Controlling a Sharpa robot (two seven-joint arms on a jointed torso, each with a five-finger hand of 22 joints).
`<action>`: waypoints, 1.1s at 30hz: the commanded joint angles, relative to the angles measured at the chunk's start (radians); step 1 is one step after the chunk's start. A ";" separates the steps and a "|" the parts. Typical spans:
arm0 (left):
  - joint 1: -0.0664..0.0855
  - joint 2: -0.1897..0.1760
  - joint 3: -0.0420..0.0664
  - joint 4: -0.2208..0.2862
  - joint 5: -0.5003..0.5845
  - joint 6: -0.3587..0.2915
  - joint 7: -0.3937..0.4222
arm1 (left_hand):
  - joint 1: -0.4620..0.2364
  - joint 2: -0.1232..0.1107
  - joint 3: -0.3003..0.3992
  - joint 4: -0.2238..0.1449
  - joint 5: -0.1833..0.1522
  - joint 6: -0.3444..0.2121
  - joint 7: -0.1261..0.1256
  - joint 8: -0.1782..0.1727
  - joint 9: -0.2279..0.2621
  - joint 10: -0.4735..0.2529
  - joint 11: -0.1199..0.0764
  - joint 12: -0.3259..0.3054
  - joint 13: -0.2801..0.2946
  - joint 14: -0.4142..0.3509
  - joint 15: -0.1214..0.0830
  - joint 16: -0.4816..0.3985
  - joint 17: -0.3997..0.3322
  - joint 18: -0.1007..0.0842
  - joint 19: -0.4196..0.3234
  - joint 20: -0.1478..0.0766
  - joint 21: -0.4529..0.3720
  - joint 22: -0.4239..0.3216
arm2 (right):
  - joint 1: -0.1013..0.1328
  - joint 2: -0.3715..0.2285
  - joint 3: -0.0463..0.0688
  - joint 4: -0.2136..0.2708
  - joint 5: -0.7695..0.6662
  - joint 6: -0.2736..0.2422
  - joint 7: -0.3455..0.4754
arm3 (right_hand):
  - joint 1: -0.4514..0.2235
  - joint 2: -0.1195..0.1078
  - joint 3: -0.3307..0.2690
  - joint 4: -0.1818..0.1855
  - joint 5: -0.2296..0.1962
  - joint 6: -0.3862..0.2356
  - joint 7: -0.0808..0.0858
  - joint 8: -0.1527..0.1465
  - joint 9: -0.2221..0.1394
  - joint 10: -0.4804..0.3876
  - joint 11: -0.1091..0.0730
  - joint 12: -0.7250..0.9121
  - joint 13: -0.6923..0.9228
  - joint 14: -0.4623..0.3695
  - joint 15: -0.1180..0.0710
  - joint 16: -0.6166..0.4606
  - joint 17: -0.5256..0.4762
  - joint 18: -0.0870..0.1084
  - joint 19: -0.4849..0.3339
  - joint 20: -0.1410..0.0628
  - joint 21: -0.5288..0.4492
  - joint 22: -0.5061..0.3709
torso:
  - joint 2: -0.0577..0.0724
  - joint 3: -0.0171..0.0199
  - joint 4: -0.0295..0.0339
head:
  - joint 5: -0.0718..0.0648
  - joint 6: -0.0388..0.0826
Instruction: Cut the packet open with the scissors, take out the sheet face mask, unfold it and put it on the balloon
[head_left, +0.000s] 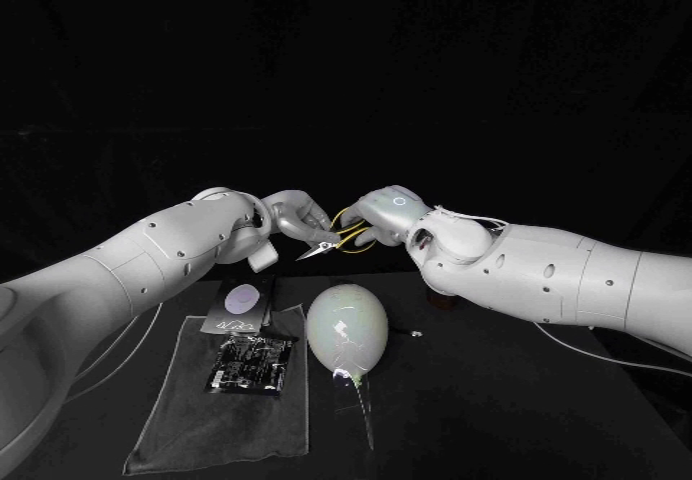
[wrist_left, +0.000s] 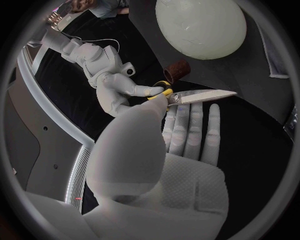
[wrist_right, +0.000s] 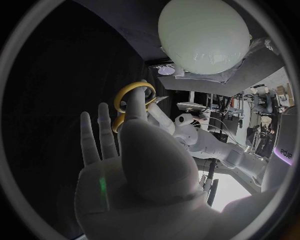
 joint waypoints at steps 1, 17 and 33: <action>-0.005 0.002 -0.003 0.001 -0.004 0.017 -0.034 | -0.003 0.011 0.139 -0.133 0.003 -0.005 -0.001 0.002 0.004 0.022 -0.016 0.001 0.002 0.009 0.002 -0.005 0.002 0.011 0.006 -0.003 0.007 0.002 | 0.009 0.003 0.007 0.011 0.061 -0.050 0.069 | -0.006 -0.014 0.005 -0.003 -0.002 -0.042 -0.017 -0.002 -0.003 -0.016 -0.005 0.000 -0.001 -0.021 0.009 -0.006 -0.013 -0.019 -0.046 0.003 -0.017 -0.024 | 0.000 -0.0001 0.0001 | 0.001 -0.001; -0.005 0.002 -0.003 -0.002 0.015 0.019 -0.046 | -0.017 0.011 0.154 -0.146 0.003 -0.007 -0.001 0.005 0.014 0.025 -0.016 0.001 0.004 0.012 0.001 -0.007 0.005 0.014 0.005 -0.004 0.011 0.004 | 0.012 0.005 0.007 0.008 0.101 0.036 0.087 | -0.235 -0.302 0.496 -0.006 -0.004 -0.108 -0.032 0.009 -0.060 -0.217 -0.017 0.015 0.005 -0.491 0.184 -0.020 -0.399 -0.034 -0.412 0.010 -0.054 -0.194 | 0.000 -0.0008 0.0005 | 0.000 -0.002; -0.004 0.002 -0.003 0.003 0.041 0.019 -0.108 | -0.043 0.010 0.177 -0.170 0.003 -0.010 -0.001 0.010 0.031 0.029 -0.017 0.001 0.008 0.017 0.000 -0.010 0.010 0.019 0.005 -0.004 0.018 0.007 | 0.013 -0.005 0.007 0.010 0.072 -0.030 0.088 | -0.296 -0.338 0.630 -0.006 0.001 -0.059 -0.007 0.024 -0.152 -0.106 0.003 0.027 0.007 -0.275 0.098 0.044 -0.339 -0.037 -0.359 0.011 -0.035 -0.182 | 0.000 -0.0010 0.0005 | -0.001 0.000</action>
